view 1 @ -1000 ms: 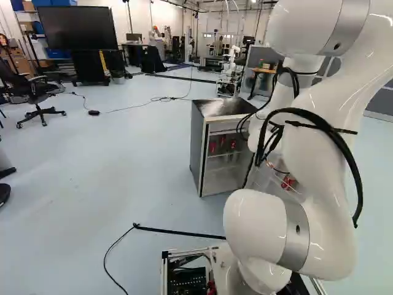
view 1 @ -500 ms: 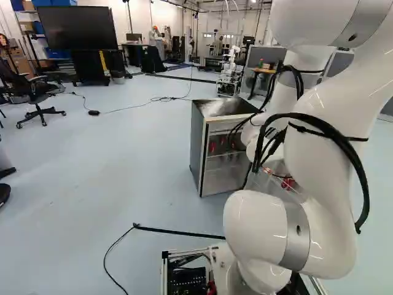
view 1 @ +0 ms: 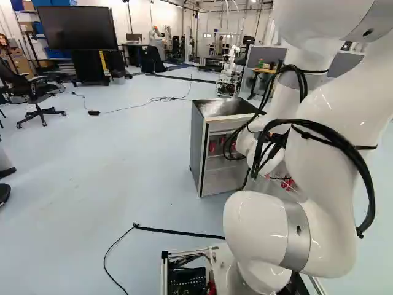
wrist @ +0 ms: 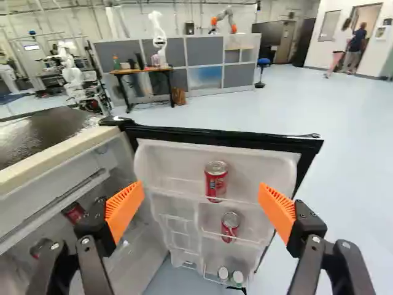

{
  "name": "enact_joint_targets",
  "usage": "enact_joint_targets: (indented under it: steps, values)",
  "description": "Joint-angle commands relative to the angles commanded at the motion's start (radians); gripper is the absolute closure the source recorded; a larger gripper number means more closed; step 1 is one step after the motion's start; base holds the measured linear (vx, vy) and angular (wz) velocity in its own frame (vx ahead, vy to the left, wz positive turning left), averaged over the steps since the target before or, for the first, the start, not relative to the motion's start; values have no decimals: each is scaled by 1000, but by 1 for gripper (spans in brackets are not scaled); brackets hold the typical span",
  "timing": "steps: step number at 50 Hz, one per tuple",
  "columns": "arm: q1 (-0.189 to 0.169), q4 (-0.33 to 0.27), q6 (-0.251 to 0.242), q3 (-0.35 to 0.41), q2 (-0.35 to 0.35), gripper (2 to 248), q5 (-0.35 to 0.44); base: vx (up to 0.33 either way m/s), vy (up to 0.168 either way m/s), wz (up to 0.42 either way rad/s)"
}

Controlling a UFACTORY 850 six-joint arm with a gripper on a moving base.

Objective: Grab a drink from the fridge

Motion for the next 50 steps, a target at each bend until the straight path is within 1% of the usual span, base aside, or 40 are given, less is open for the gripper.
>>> enact_joint_targets:
  steps: [12, 38, 50]
  values:
    - [0, -127, 0, -5, -30, 3, 0, 0, 0, 0]
    - [1, -403, 0, -25, -118, 3, 0, 0, 0, 0]
    - [1, -521, 0, -37, -159, 3, 0, 0, 0, 0]
